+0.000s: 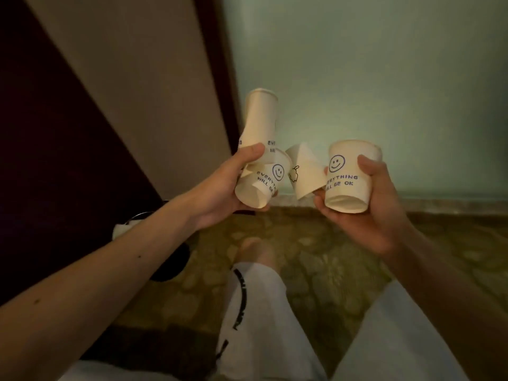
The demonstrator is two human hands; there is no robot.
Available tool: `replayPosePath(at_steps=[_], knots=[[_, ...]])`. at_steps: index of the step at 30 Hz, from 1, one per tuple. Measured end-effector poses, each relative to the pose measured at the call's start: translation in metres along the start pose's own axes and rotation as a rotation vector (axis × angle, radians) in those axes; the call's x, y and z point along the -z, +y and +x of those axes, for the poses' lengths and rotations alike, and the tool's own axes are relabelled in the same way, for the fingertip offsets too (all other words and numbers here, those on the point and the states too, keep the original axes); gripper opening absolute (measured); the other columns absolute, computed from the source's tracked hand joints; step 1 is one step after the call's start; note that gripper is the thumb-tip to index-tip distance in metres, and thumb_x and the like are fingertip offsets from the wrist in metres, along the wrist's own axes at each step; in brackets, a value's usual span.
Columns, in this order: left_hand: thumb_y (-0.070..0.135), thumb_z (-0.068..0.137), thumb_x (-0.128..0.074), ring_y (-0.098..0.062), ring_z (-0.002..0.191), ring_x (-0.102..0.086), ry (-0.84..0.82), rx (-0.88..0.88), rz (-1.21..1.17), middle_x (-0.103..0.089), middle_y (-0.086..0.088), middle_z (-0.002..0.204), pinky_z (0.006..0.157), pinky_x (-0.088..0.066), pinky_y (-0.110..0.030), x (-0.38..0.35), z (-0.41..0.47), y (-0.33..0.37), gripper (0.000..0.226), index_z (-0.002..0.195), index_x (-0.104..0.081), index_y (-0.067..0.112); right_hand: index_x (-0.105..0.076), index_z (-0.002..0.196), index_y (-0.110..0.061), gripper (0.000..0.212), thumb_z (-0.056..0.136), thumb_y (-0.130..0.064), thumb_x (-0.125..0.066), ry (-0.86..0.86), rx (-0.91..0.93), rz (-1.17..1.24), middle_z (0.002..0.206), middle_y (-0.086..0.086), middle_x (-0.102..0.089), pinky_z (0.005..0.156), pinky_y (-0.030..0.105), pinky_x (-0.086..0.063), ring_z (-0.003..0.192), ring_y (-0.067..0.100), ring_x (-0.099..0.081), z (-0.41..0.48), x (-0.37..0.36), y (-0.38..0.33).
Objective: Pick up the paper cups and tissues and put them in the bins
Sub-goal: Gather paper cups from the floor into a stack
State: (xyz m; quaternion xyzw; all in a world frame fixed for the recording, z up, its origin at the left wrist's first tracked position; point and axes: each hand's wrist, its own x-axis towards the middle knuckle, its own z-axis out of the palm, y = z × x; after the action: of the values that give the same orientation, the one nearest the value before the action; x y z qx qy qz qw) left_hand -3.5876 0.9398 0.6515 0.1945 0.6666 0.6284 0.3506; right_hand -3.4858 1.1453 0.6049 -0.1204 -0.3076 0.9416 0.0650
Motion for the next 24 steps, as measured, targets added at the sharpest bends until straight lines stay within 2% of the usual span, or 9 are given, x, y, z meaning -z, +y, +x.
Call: replayPosePath(at_steps=[5,7,9,11,13,15,18,21,24], knots=[[0.056,0.081,-0.053,-0.027,0.111,-0.064,0.251,-0.145,-0.200,-0.068,-0.002,0.122,0.091,-0.054,-0.046,0.106,-0.081,-0.032,0.051,0.126,-0.055,0.032,-0.050,0.136,-0.015,0.082,0.062,-0.036,-0.077,-0.124,-0.155,-0.197,0.105,0.008,-0.073,0.076,0.040,-0.057,0.099,0.027,-0.070,0.040,-0.099,0.079],[0.056,0.077,-0.059,-0.026,0.114,-0.065,0.363,-0.166,-0.337,-0.071,0.000,0.119,0.092,-0.053,-0.049,0.144,-0.106,-0.064,0.053,0.124,-0.056,0.032,-0.052,0.136,-0.015,0.079,0.064,-0.035,-0.076,-0.121,-0.257,-0.254,0.112,0.011,-0.072,0.074,0.041,-0.057,0.105,0.029,-0.068,0.059,-0.124,0.125],[0.057,0.068,-0.066,-0.025,0.109,-0.067,0.464,-0.158,-0.487,-0.073,0.000,0.114,0.088,-0.056,-0.046,0.175,-0.124,-0.100,0.062,0.123,-0.056,0.029,-0.052,0.135,-0.014,0.075,0.066,-0.035,-0.073,-0.066,-0.351,-0.324,0.114,0.013,-0.071,0.074,0.043,-0.057,0.109,0.031,-0.066,0.075,-0.138,0.172],[0.059,0.061,-0.070,-0.022,0.103,-0.070,0.542,-0.137,-0.612,-0.074,0.000,0.111,0.081,-0.059,-0.039,0.203,-0.135,-0.143,0.070,0.123,-0.056,0.029,-0.055,0.130,-0.012,0.071,0.065,-0.036,-0.071,-0.026,-0.456,-0.398,0.109,0.014,-0.073,0.075,0.046,-0.056,0.104,0.032,-0.068,0.096,-0.143,0.222],[0.060,0.059,-0.070,-0.018,0.099,-0.071,0.574,-0.109,-0.665,-0.074,0.005,0.107,0.075,-0.060,-0.034,0.210,-0.136,-0.170,0.072,0.123,-0.053,0.031,-0.058,0.123,-0.009,0.068,0.062,-0.037,-0.071,-0.013,-0.508,-0.439,0.102,0.015,-0.074,0.075,0.048,-0.058,0.093,0.031,-0.072,0.108,-0.137,0.247],[0.060,0.059,-0.070,-0.017,0.097,-0.071,0.630,-0.095,-0.699,-0.074,0.005,0.108,0.072,-0.058,-0.030,0.231,-0.129,-0.200,0.077,0.128,-0.049,0.032,-0.059,0.120,-0.008,0.067,0.060,-0.037,-0.070,0.019,-0.561,-0.498,0.096,0.016,-0.075,0.071,0.049,-0.060,0.090,0.033,-0.071,0.134,-0.133,0.278],[0.061,0.058,-0.071,-0.018,0.097,-0.071,0.671,-0.058,-0.718,-0.073,0.001,0.112,0.072,-0.057,-0.032,0.264,-0.102,-0.227,0.086,0.134,-0.048,0.028,-0.058,0.126,-0.013,0.070,0.064,-0.041,-0.073,-0.011,-0.571,-0.545,0.101,0.013,-0.074,0.070,0.045,-0.058,0.093,0.029,-0.071,0.177,-0.121,0.313],[0.064,0.058,-0.070,-0.019,0.101,-0.070,0.700,-0.025,-0.685,-0.073,0.004,0.110,0.073,-0.058,-0.032,0.301,-0.074,-0.241,0.080,0.128,-0.051,0.033,-0.060,0.129,-0.021,0.065,0.069,-0.045,-0.069,-0.090,-0.570,-0.546,0.117,0.011,-0.070,0.074,0.042,-0.058,0.103,0.027,-0.070,0.222,-0.114,0.340],[0.068,0.055,-0.073,-0.019,0.100,-0.071,0.753,0.001,-0.698,-0.073,0.004,0.109,0.070,-0.057,-0.028,0.337,-0.059,-0.260,0.078,0.124,-0.053,0.036,-0.058,0.131,-0.019,0.068,0.068,-0.043,-0.072,-0.149,-0.612,-0.527,0.117,0.012,-0.070,0.076,0.044,-0.058,0.105,0.030,-0.069,0.274,-0.112,0.369]])
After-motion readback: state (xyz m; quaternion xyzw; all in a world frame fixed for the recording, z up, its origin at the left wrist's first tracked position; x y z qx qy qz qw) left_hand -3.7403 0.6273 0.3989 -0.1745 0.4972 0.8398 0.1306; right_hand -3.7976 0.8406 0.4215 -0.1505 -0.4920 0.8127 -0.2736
